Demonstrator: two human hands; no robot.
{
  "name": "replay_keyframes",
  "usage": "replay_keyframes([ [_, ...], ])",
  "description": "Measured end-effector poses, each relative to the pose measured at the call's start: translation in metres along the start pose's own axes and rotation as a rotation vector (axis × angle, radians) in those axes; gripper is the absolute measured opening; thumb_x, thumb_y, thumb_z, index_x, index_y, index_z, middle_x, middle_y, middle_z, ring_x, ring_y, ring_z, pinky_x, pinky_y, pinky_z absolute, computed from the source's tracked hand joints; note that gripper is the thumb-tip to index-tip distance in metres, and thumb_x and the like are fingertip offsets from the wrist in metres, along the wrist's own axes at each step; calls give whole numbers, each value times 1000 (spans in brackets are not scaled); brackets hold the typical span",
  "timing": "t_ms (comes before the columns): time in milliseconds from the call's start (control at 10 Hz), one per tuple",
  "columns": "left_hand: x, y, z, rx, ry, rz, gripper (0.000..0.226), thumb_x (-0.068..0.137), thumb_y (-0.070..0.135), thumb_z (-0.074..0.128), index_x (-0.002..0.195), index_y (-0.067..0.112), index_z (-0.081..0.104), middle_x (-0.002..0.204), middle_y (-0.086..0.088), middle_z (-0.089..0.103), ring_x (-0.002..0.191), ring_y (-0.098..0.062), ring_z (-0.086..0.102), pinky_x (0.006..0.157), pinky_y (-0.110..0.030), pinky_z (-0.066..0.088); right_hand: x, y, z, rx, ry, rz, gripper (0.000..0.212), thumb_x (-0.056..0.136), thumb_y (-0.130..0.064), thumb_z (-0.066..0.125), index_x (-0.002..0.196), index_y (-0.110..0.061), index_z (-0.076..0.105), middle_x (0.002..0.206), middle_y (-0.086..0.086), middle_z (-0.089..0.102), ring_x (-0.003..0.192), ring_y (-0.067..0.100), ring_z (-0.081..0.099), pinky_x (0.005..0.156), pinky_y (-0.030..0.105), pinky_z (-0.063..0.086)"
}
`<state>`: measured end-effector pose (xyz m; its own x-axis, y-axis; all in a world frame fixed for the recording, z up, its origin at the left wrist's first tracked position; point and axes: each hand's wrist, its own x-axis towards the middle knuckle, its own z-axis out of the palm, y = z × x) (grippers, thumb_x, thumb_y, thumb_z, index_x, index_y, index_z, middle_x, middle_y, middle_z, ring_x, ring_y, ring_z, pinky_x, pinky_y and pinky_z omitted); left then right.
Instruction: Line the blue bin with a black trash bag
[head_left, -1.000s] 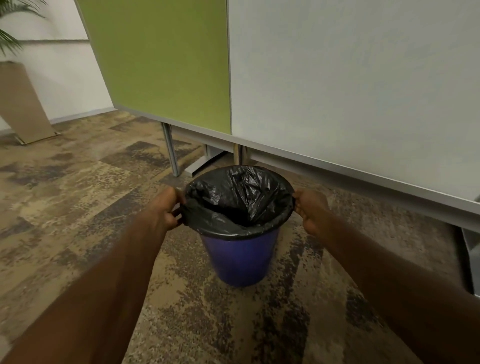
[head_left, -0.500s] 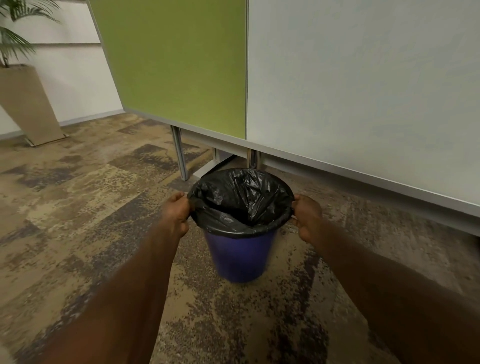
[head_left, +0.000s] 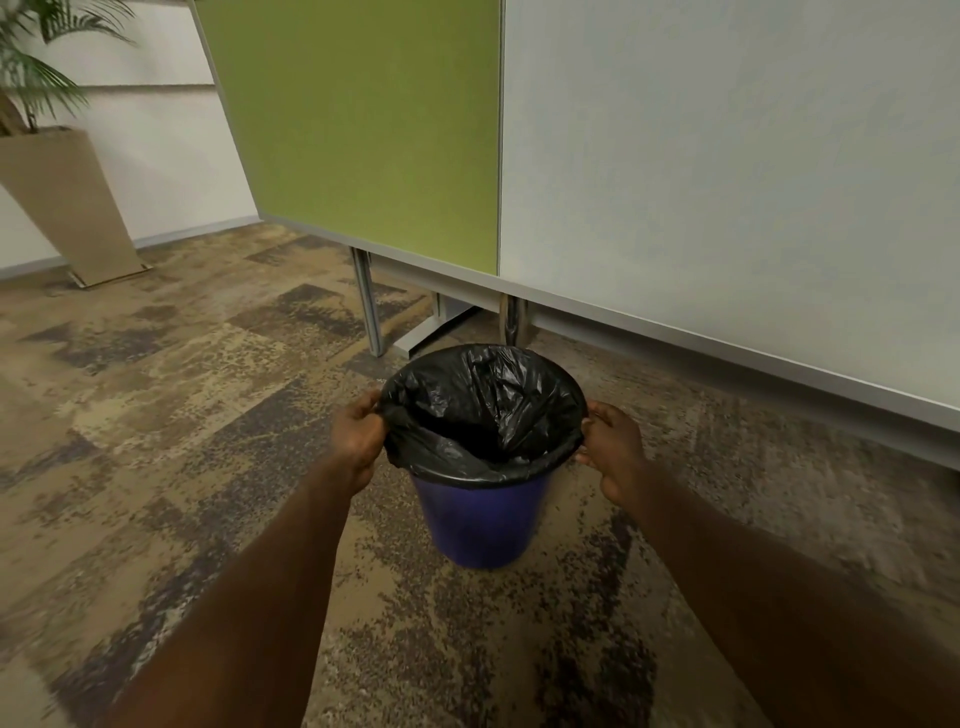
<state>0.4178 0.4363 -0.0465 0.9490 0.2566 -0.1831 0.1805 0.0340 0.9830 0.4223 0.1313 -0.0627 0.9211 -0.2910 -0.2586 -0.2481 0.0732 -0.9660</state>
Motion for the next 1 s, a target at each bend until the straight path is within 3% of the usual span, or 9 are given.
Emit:
replay_keyframes([
  [100, -10, 3, 1, 20, 9, 8, 31, 102, -3, 55, 110, 21, 73, 110, -9, 76, 106, -27, 72, 70, -29, 65, -3, 2, -1, -87, 14, -27, 39, 102, -8, 50, 139, -18, 59, 138, 5, 63, 118, 26, 63, 98, 51, 57],
  [200, -21, 7, 6, 144, 56, 21, 40, 103, -3, 49, 126, 24, 66, 103, -4, 71, 93, -20, 69, 64, -31, 62, -10, 2, -1, -348, 52, -166, 35, 107, -16, 43, 138, -16, 58, 136, 10, 64, 118, 29, 62, 99, 47, 54],
  [300, -31, 11, 14, 471, 111, 141, 52, 98, -2, 46, 145, 16, 56, 117, -12, 67, 112, -37, 68, 93, -51, 60, -20, 1, -2, -682, 113, -472, 38, 109, -30, 38, 139, -13, 54, 130, 14, 64, 119, 34, 61, 92, 37, 48],
  [400, -40, 15, 24, 803, 84, 403, 51, 97, 7, 51, 148, 13, 52, 143, -21, 57, 136, -42, 51, 115, -54, 44, -27, -4, -7, -1027, 90, -680, 62, 105, -51, 40, 155, -13, 35, 155, 16, 44, 143, 37, 41, 114, 53, 40],
  [500, -41, 12, 39, 1117, 86, 557, 73, 99, 25, 54, 164, 7, 24, 170, -22, 24, 159, -44, 15, 129, -51, 14, -36, -11, -7, -1316, 72, -877, 81, 100, -63, 37, 162, -14, 17, 168, 16, 22, 155, 36, 22, 123, 58, 26],
  [600, -40, 5, 56, 1294, 99, 651, 88, 101, 40, 51, 166, 5, 3, 176, -19, 0, 162, -38, -8, 127, -46, -7, -45, -15, 1, -1408, 72, -941, 87, 98, -66, 30, 163, -13, 10, 171, 15, 14, 158, 35, 11, 124, 58, 19],
  [700, -38, -3, 60, 1380, 46, 688, 92, 100, 47, 48, 165, 6, -2, 176, -17, -6, 162, -34, -13, 126, -45, -9, -50, -16, 13, -1427, 66, -880, 88, 98, -68, 26, 164, -13, 6, 173, 13, 9, 159, 33, 5, 125, 59, 17],
  [800, -34, -5, 59, 1416, -11, 719, 91, 101, 50, 44, 165, 6, -4, 176, -17, -7, 162, -33, -15, 132, -49, -2, -47, -13, 20, -1401, 81, -845, 89, 98, -69, 25, 164, -13, 5, 173, 12, 7, 159, 32, 2, 125, 59, 17],
  [1000, -32, 11, 64, 1348, -11, 785, 89, 104, 53, 38, 166, 5, -4, 176, -17, -5, 163, -32, -12, 132, -47, -2, -51, -17, 24, -1379, 103, -814, 91, 97, -71, 25, 164, -13, 7, 173, 12, 9, 159, 32, 4, 125, 57, 17],
])
